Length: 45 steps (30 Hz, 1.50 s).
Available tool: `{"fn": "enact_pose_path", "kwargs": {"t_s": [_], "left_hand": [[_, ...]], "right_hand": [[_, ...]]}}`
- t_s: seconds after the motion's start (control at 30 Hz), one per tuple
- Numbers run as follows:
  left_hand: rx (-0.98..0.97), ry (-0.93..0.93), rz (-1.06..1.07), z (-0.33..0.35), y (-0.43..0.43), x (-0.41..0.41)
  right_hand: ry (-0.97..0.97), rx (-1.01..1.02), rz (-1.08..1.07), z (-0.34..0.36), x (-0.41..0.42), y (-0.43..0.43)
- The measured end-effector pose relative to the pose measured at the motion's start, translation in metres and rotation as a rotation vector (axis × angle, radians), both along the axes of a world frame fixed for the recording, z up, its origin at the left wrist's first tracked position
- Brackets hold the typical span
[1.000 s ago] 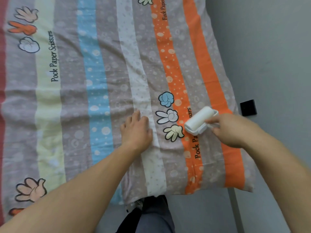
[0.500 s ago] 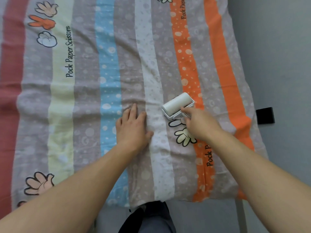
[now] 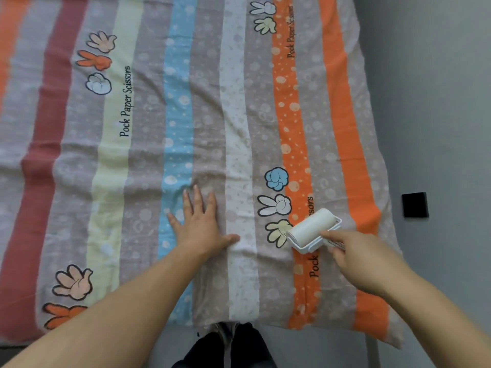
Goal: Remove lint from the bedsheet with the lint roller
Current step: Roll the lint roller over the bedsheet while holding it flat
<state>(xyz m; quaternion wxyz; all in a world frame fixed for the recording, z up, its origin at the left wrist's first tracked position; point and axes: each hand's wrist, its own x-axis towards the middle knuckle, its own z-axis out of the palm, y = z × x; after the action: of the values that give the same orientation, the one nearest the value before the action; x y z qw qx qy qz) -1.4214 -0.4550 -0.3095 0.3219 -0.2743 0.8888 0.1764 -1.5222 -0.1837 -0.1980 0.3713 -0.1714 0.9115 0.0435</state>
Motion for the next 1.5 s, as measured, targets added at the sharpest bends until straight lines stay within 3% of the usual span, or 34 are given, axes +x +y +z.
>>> {"fn": "enact_pose_path", "kwargs": {"t_s": [0.17,0.33,0.53,0.7,0.9,1.1,1.2,1.27,1.37,1.43,1.5], "left_hand": [[-0.135,0.204,0.057,0.007,-0.017,-0.002],[-0.166,0.112,0.016,-0.007,-0.06,0.005],[-0.07,0.069,-0.018,-0.021,-0.07,0.014],[-0.045,0.002,-0.057,-0.02,-0.07,0.013],[-0.003,-0.044,-0.086,-0.013,-0.074,0.011],[-0.023,0.089,-0.194,-0.01,-0.097,0.026],[-0.1,0.14,-0.239,-0.006,-0.115,0.034],[-0.162,0.144,-0.187,-0.004,-0.134,0.036],[-0.158,0.074,-0.122,-0.008,-0.163,0.044],[-0.135,0.063,-0.1,-0.014,-0.174,0.05],[-0.126,0.076,-0.107,-0.018,-0.176,0.052]], "right_hand": [[0.073,-0.285,-0.015,-0.012,-0.032,-0.088],[0.034,-0.399,-0.021,-0.069,-0.054,-0.198],[0.056,-0.254,0.006,-0.089,-0.025,-0.184],[0.023,-0.052,0.028,-0.069,0.007,-0.106],[0.026,0.014,0.009,-0.04,0.023,-0.078],[-0.075,0.258,0.124,-0.007,0.005,-0.082],[-0.076,0.288,0.193,0.014,-0.007,-0.111],[0.002,0.191,0.224,0.018,-0.013,-0.149],[0.107,-0.154,0.11,0.001,-0.014,-0.222],[0.08,-0.322,0.019,-0.026,-0.014,-0.27],[0.041,-0.359,-0.018,-0.055,-0.012,-0.303]]}}
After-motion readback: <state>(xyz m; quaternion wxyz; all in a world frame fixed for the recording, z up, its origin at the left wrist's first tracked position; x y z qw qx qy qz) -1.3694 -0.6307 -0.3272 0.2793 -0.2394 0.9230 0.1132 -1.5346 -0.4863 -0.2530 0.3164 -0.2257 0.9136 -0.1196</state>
